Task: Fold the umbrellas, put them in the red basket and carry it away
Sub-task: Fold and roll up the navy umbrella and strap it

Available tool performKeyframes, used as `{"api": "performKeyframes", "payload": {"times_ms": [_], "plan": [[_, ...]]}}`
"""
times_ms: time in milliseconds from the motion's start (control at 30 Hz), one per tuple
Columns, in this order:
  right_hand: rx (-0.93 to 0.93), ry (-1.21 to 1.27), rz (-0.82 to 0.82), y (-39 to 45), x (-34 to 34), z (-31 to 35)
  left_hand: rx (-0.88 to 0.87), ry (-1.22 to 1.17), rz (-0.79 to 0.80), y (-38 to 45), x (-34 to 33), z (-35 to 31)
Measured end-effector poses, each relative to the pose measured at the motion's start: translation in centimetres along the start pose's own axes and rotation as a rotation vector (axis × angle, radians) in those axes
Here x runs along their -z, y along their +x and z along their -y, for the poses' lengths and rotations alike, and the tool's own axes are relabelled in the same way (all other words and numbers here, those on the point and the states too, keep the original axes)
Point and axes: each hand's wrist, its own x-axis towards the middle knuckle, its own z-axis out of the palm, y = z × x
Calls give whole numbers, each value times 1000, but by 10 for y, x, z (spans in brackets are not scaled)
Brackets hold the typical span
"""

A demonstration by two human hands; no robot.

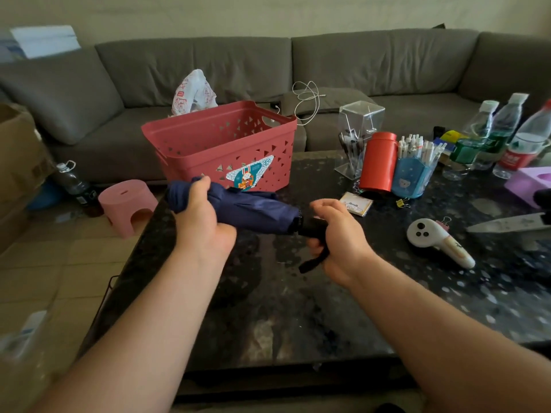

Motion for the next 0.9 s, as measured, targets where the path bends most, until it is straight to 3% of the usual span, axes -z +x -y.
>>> {"api": "performKeyframes", "payload": {"times_ms": [133,300,367,467,533,600,700,800,900], "plan": [[8,9,17,9,-5,-4,-7,-4,12,6,13,-3],[107,211,-90,30,-11,19,-63,204,72,21,28,-18],[211,191,-132,47,-18,38,-285,419,151,38,25,-37],[357,141,-134,82,-46,77,-719,961,247,67,15,-84],[468,-9,-145,112,-72,103,-940,1360,162,90,4,-118],[592,-311,-171,145,-98,123,-1029,1630,48,117,-9,-144],[629,-758,-190,188,-125,135,-867,1886,-32,155,-18,-149],[502,-1014,-190,216,-137,132,-650,2035,-36,178,-13,-133],[460,-1366,-110,222,-130,117,-655,2095,-5,183,-11,-128]]}}
